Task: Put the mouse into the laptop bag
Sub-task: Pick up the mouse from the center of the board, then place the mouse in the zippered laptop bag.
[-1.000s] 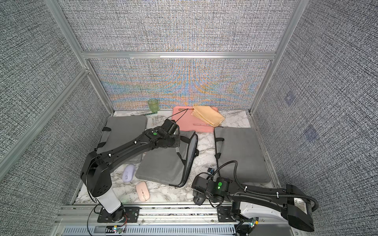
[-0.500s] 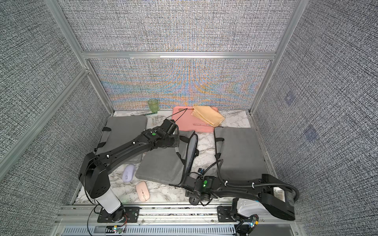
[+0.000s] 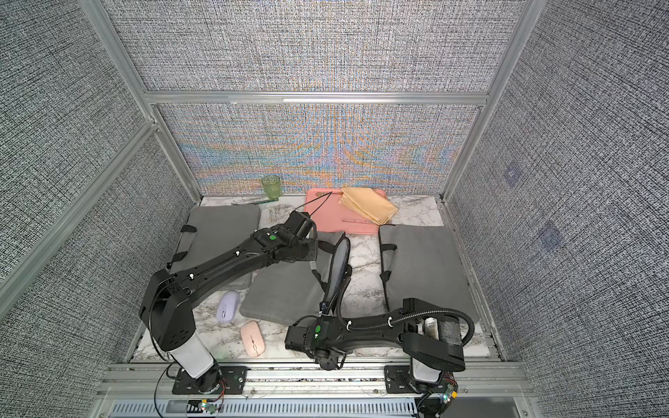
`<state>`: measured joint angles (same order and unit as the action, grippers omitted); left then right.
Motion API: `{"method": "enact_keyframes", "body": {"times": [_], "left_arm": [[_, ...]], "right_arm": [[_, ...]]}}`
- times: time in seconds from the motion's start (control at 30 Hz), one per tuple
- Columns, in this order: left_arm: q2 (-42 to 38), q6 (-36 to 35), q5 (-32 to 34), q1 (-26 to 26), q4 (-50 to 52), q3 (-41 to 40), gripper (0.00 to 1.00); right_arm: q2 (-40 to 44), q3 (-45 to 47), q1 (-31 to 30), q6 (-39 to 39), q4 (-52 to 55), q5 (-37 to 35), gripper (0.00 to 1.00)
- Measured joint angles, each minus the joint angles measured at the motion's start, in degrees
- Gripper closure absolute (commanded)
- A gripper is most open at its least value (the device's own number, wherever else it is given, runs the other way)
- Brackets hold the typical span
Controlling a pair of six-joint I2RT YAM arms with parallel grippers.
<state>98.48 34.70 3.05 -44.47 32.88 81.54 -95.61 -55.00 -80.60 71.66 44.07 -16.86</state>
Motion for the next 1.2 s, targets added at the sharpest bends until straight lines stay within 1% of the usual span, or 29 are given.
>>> {"method": "enact_keyframes", "body": {"times": [0.1, 0.13, 0.17, 0.23, 0.33, 0.37, 0.47, 0.53, 0.6, 0.7, 0.8, 0.87, 0.93, 1.0, 1.1, 1.2], "left_arm": [[0.1, 0.0, 0.0, 0.0, 0.0, 0.0, 1.00], [0.1, 0.0, 0.0, 0.0, 0.0, 0.0, 1.00], [0.1, 0.0, 0.0, 0.0, 0.0, 0.0, 1.00], [0.1, 0.0, 0.0, 0.0, 0.0, 0.0, 1.00], [0.1, 0.0, 0.0, 0.0, 0.0, 0.0, 1.00], [0.1, 0.0, 0.0, 0.0, 0.0, 0.0, 1.00], [0.1, 0.0, 0.0, 0.0, 0.0, 0.0, 1.00], [0.1, 0.0, 0.0, 0.0, -0.1, -0.1, 1.00], [0.1, 0.0, 0.0, 0.0, -0.2, -0.3, 1.00], [0.1, 0.0, -0.1, 0.0, -0.4, -0.7, 1.00], [-0.3, 0.1, -0.2, 0.0, -1.2, -1.2, 1.00], [-0.7, 0.1, -0.3, 0.0, -1.7, -1.9, 1.00], [-1.4, 0.1, -0.7, 0.0, -2.6, -2.8, 1.00], [-2.0, 0.1, -1.3, 0.0, -3.2, -3.5, 1.00], [-3.2, 0.1, -2.0, 0.1, -4.2, -4.3, 1.00], [-4.0, 0.1, -2.5, 0.1, -5.0, -4.9, 1.00]], "right_arm": [[1.7, 3.1, -0.1, 0.6, -3.1, 0.2, 0.26], [2.4, 4.3, -0.2, 0.7, -4.7, 0.2, 0.33], [3.1, 5.4, -0.3, 0.7, -6.4, 0.3, 0.42], [4.0, 6.9, -0.3, 0.7, -8.6, 0.3, 0.57], [4.7, 7.7, -0.3, 1.3, -9.6, 0.4, 0.73], [5.1, 7.7, 0.0, 1.3, -9.7, 0.5, 0.76], [7.6, 8.8, 2.5, 0.5, -10.1, 1.7, 0.80], [11.4, 10.3, 5.7, -0.6, -8.6, 1.5, 0.82], [16.7, 12.0, 10.3, -2.5, -8.6, 1.3, 0.83], [24.0, 15.8, 18.6, -6.4, -12.5, 1.0, 0.83], [26.6, 16.9, 26.0, -10.8, -16.5, 2.8, 0.83], [25.1, 15.6, 30.7, -13.4, -19.6, 4.4, 0.83], [20.8, 13.2, 36.1, -16.1, -23.0, 7.4, 0.85], [16.2, 10.0, 39.9, -18.2, -24.9, 10.1, 0.85], [9.1, 3.7, 44.3, -21.1, -27.2, 13.1, 0.85], [1.3, -4.7, 48.1, -23.3, -28.3, 16.1, 0.85]]}}
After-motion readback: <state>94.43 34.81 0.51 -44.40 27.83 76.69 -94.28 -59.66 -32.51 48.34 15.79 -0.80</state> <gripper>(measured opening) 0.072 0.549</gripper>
